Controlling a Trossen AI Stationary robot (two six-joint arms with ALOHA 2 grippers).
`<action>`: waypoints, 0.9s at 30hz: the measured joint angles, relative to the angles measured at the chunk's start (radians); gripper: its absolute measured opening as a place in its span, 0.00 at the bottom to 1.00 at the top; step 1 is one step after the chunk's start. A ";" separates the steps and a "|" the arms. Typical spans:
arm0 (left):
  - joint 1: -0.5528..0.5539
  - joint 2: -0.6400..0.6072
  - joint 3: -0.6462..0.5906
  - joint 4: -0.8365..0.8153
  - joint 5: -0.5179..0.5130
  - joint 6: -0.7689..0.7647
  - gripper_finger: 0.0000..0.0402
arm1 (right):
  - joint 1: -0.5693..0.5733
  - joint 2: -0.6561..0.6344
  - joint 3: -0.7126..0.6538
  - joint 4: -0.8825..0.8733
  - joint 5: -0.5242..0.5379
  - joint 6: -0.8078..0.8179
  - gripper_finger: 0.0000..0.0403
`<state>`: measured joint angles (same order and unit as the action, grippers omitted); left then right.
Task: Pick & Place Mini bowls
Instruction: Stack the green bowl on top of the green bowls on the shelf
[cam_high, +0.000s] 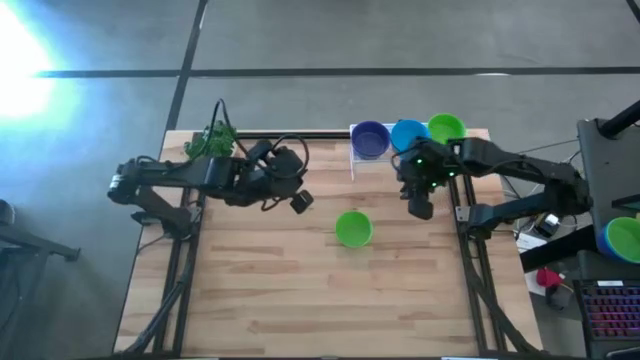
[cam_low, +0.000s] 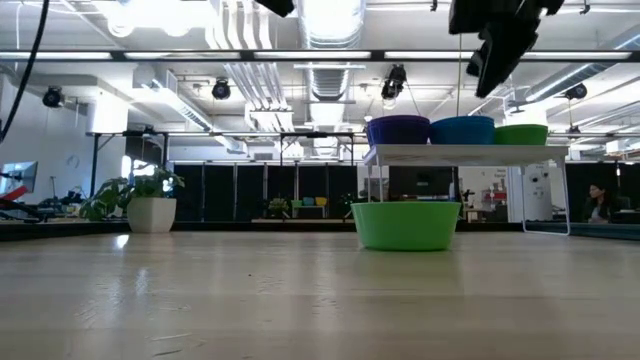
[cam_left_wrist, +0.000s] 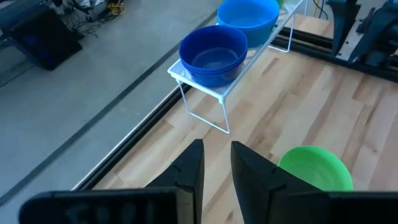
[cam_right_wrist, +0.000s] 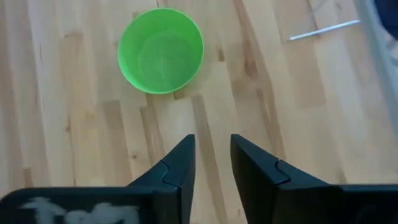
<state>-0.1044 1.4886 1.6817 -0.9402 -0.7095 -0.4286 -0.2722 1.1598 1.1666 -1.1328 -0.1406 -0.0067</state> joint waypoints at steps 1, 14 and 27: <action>-0.001 -0.001 0.000 -0.004 0.000 0.000 0.18 | 0.005 0.007 -0.014 0.026 -0.001 0.003 0.26; -0.009 -0.001 -0.001 -0.011 0.000 0.002 0.18 | 0.011 0.165 -0.211 0.445 -0.064 0.271 0.32; -0.012 -0.001 -0.001 -0.022 0.001 0.010 0.18 | 0.019 0.379 -0.215 0.482 -0.137 0.348 0.27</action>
<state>-0.1162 1.4876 1.6806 -0.9619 -0.7086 -0.4187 -0.2531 1.5393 0.9519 -0.6509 -0.2773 0.3414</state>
